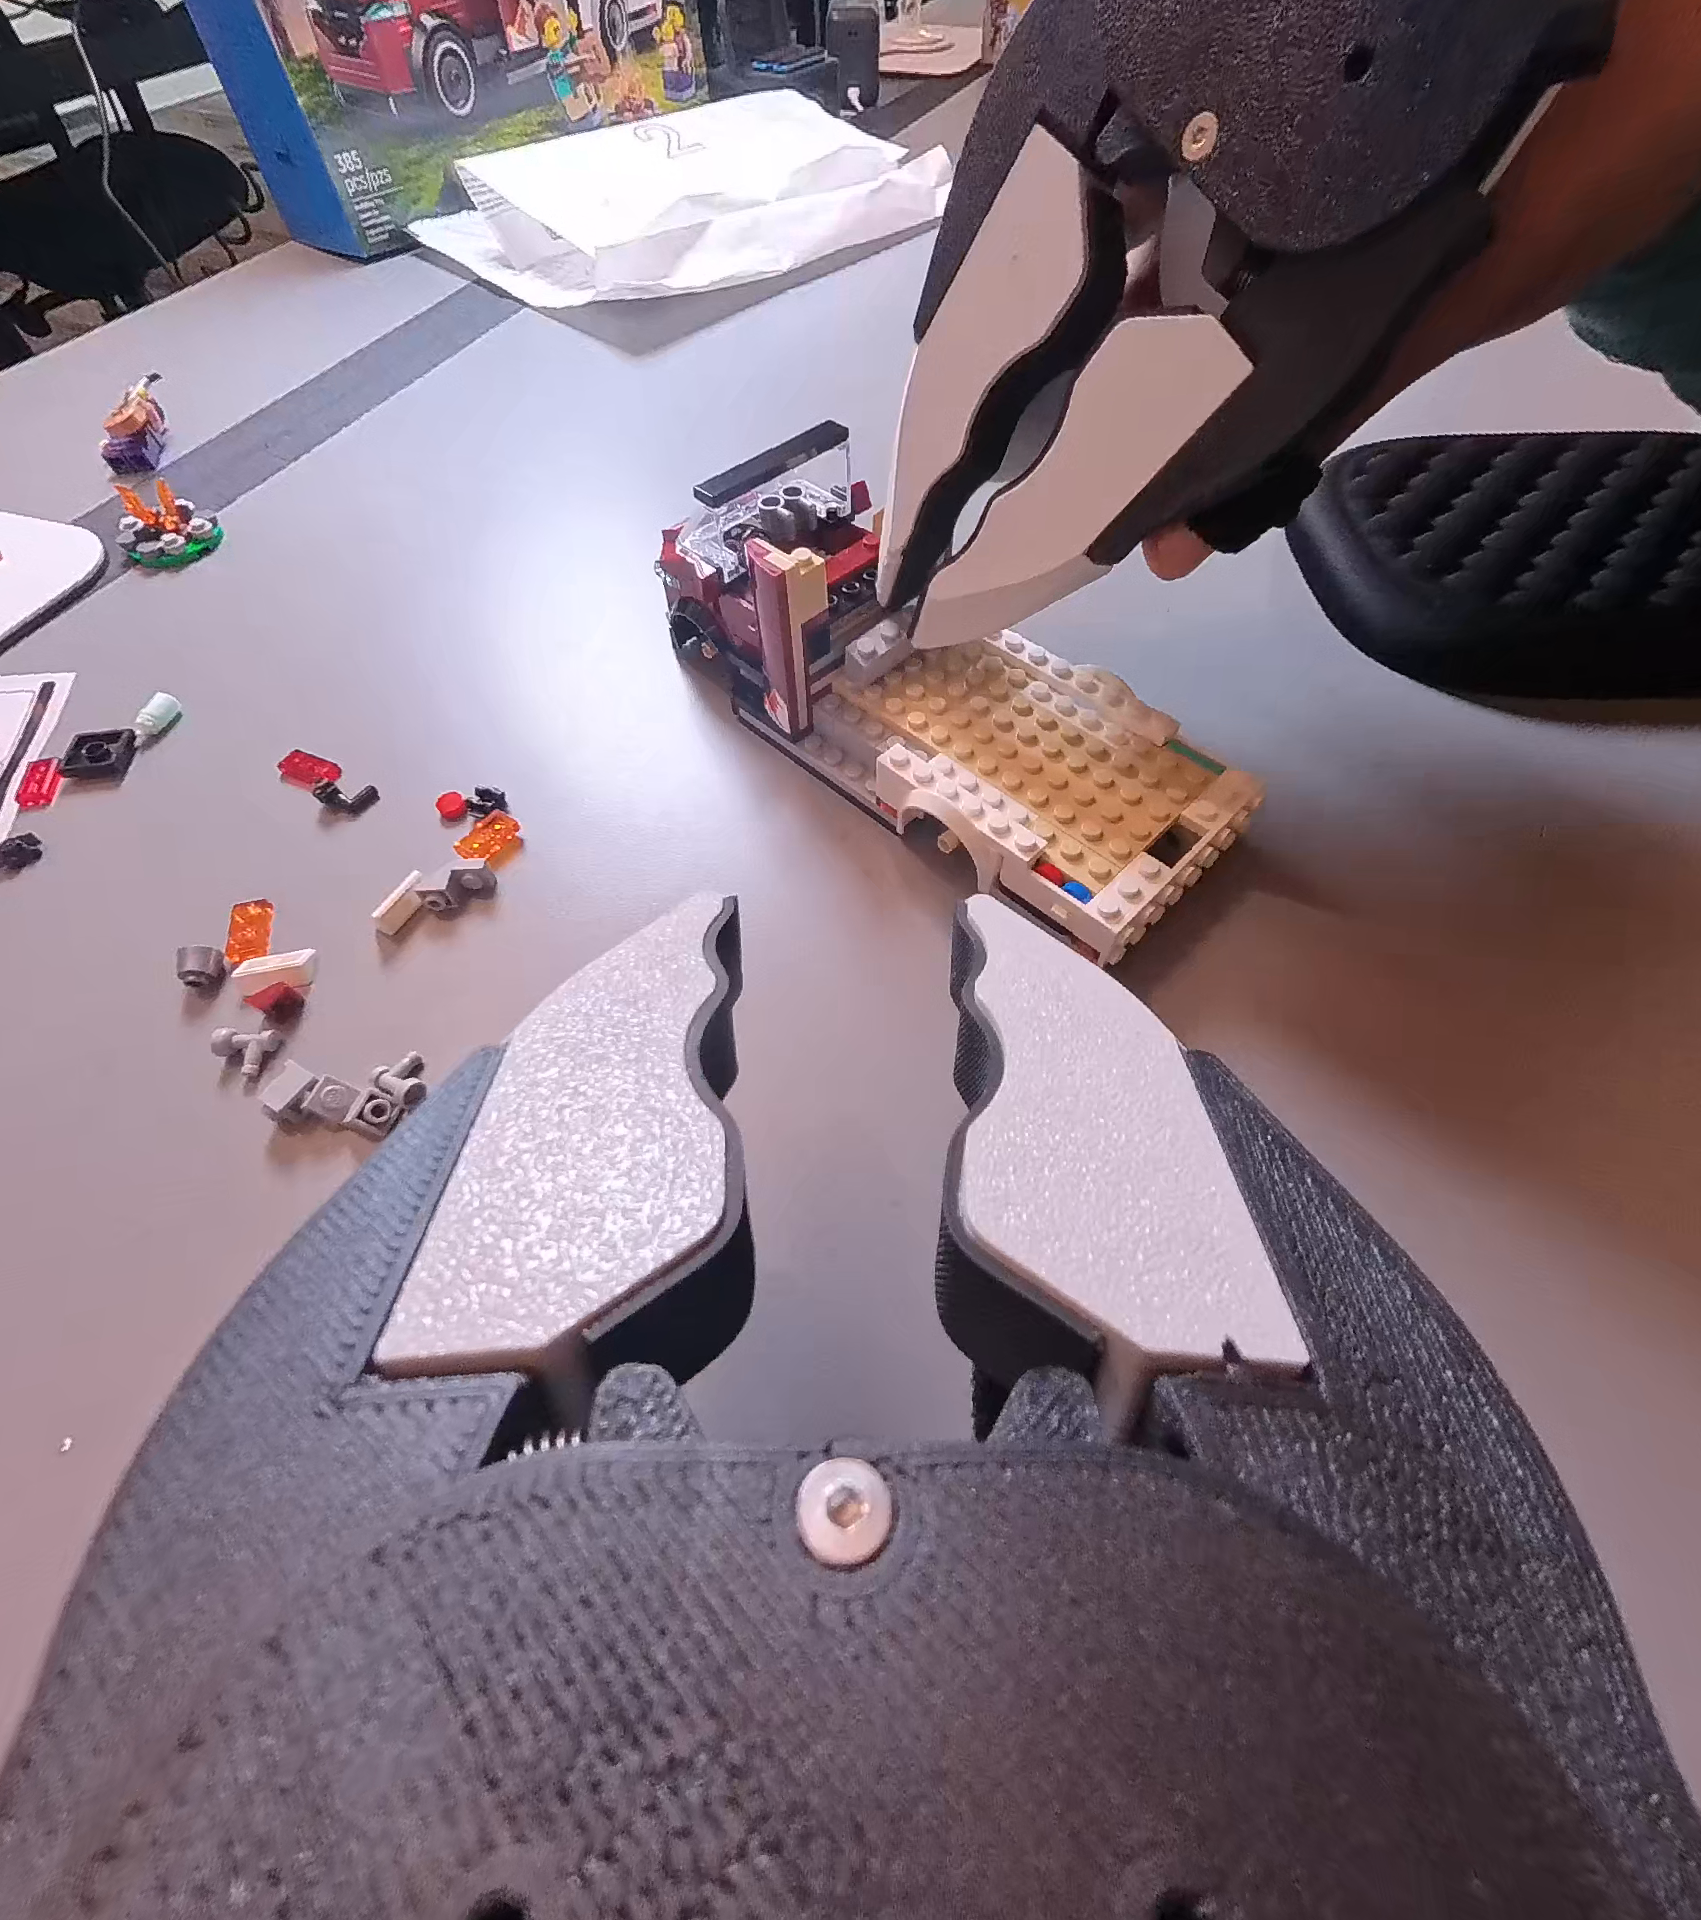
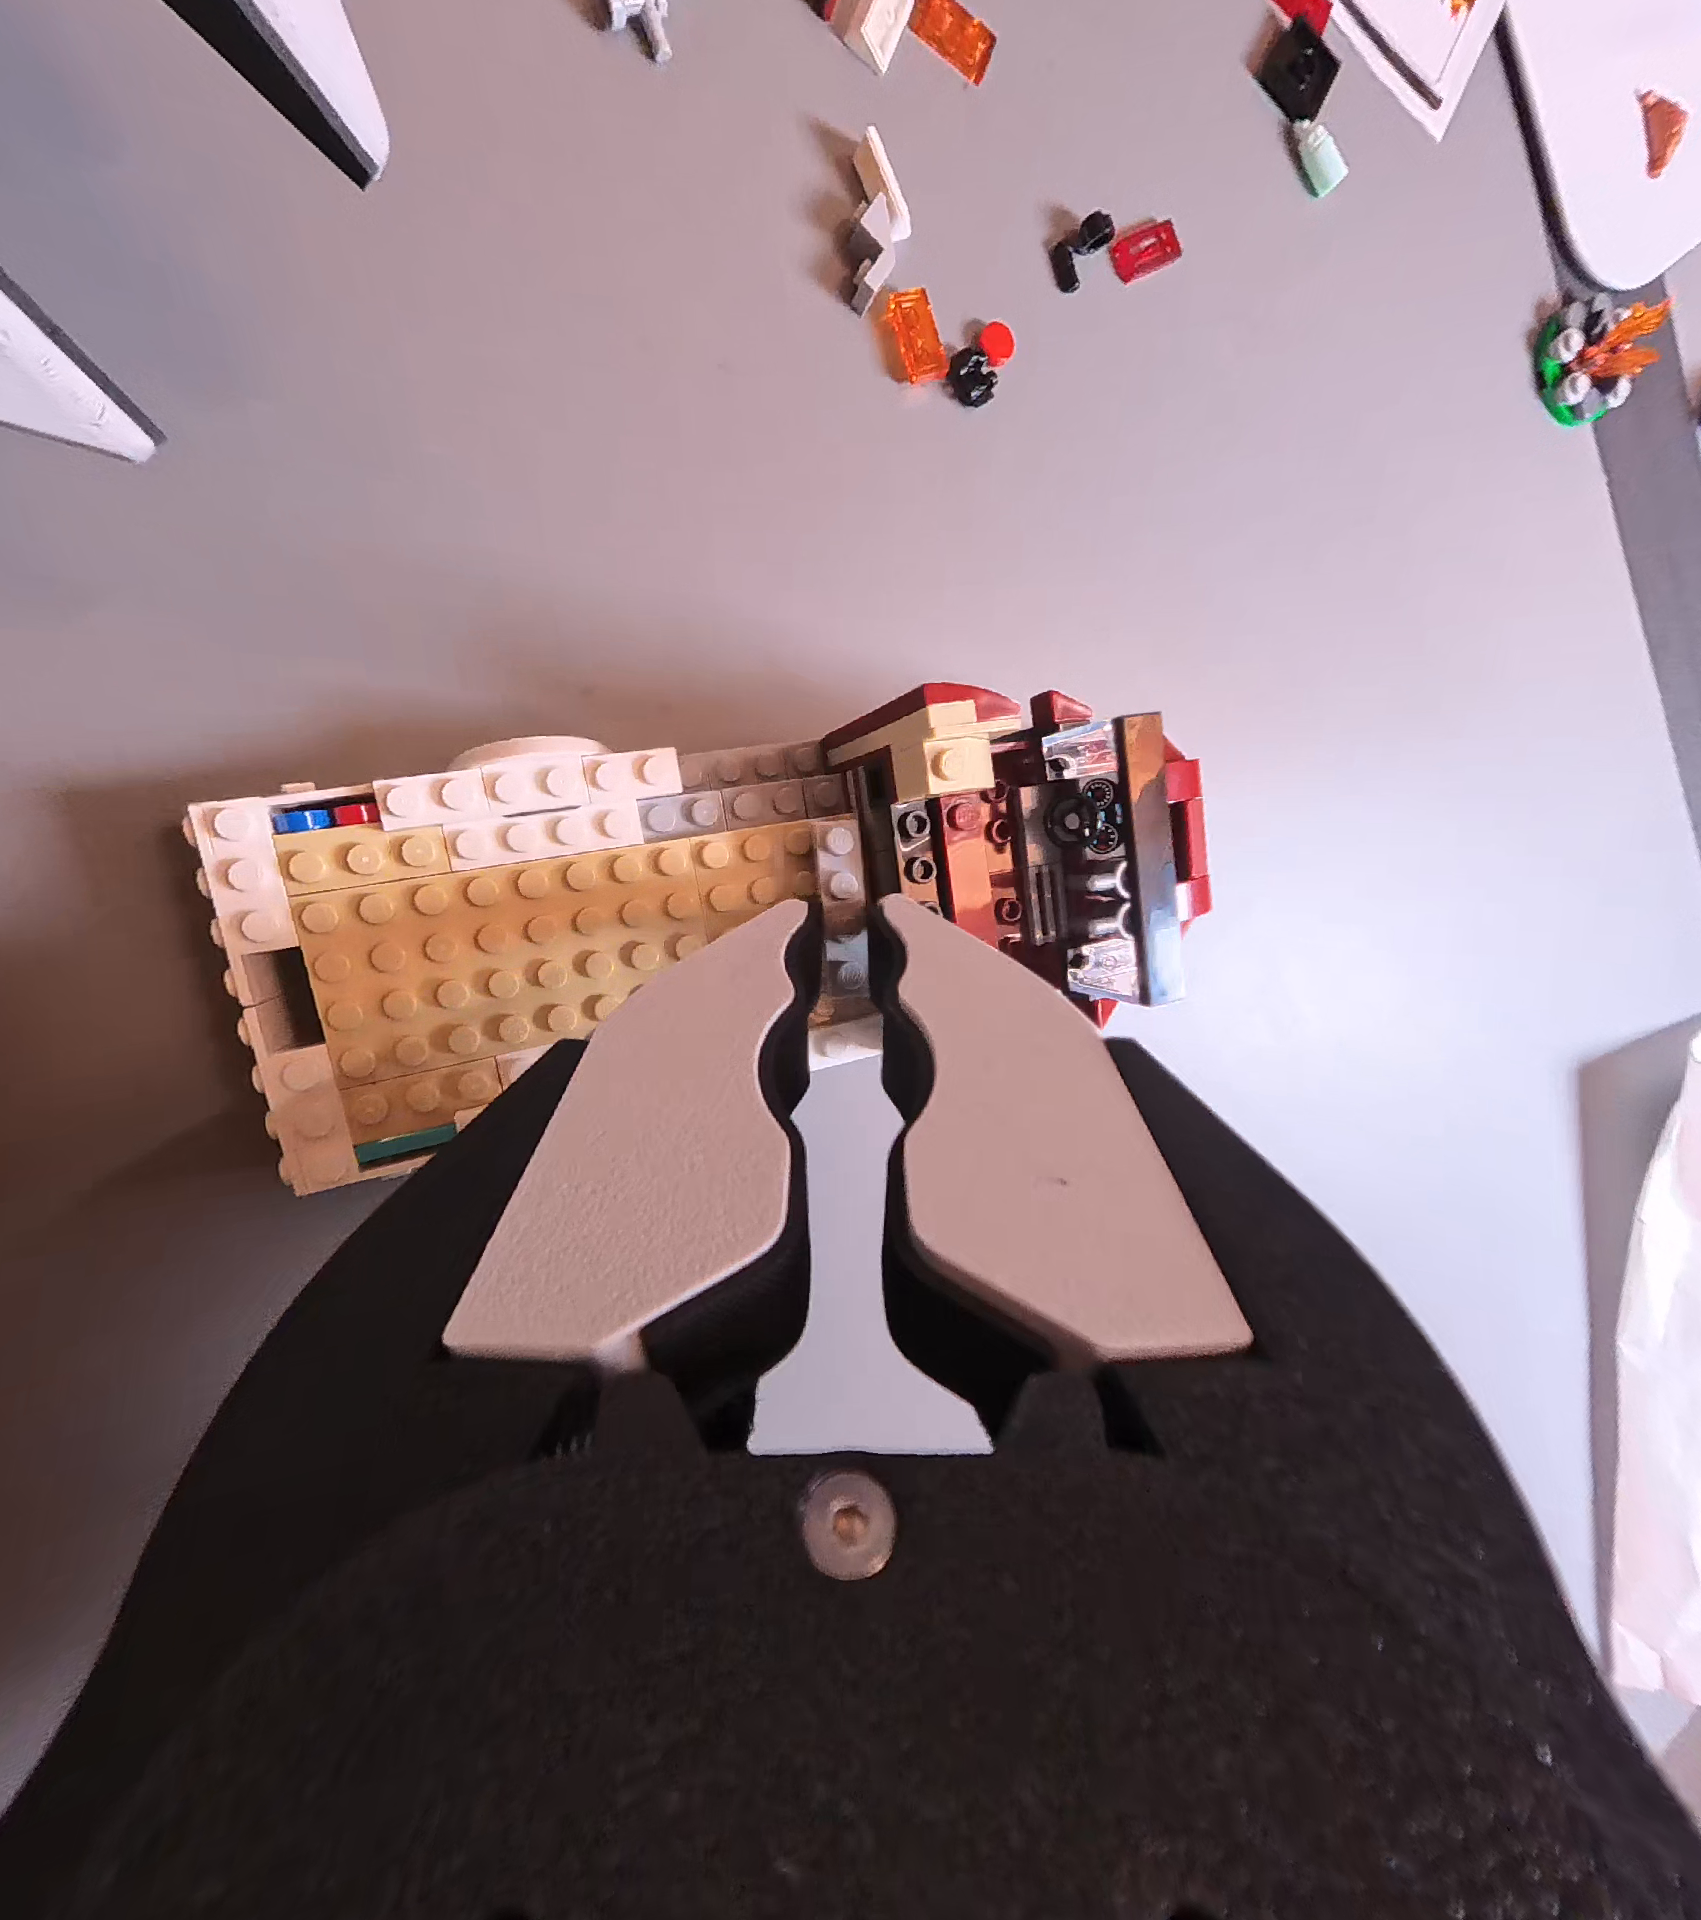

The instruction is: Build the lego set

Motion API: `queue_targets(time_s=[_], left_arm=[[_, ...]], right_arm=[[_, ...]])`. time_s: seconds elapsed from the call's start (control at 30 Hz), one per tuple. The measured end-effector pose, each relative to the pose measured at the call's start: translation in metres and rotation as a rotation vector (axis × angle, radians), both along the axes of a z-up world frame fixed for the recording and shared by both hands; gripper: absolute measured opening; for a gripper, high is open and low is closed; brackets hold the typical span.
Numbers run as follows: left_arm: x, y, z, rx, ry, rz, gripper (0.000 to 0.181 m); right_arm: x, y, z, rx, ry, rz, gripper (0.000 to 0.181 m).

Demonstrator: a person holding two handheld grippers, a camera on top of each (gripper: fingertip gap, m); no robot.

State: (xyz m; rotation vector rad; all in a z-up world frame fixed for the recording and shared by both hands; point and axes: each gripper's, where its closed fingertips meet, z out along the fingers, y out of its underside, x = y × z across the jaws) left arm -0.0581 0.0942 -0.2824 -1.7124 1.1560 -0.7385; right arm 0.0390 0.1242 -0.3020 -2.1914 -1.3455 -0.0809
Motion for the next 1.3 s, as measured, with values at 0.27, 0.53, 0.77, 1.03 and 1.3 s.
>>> queue_targets(time_s=[0.27,0.53,0.77,1.03,1.3], left_arm=[[-0.0001,-0.0002,-0.0003,0.001,0.001,-0.001,0.039],[-0.0001,-0.0006,-0.0007,0.003,0.003,-0.003,0.039],[-0.0002,-0.0010,-0.0008,0.003,0.003,-0.004,0.039],[-0.0004,-0.0011,-0.0009,0.002,0.002,-0.005,0.039],[0.0001,-0.0028,-0.0027,0.005,0.018,-0.012,0.039]], right_arm=[[0.0020,0.0007,0.0041,0.035,0.001,0.004,0.010],[0.0023,-0.0015,0.0005,0.017,-0.011,0.008,0.009],[-0.0012,0.0025,-0.0008,0.061,-0.038,0.063,0.005],[-0.0015,0.0044,-0.0015,0.076,-0.049,0.101,0.006],[0.0008,0.0027,0.0036,0.080,-0.039,0.083,0.010]])
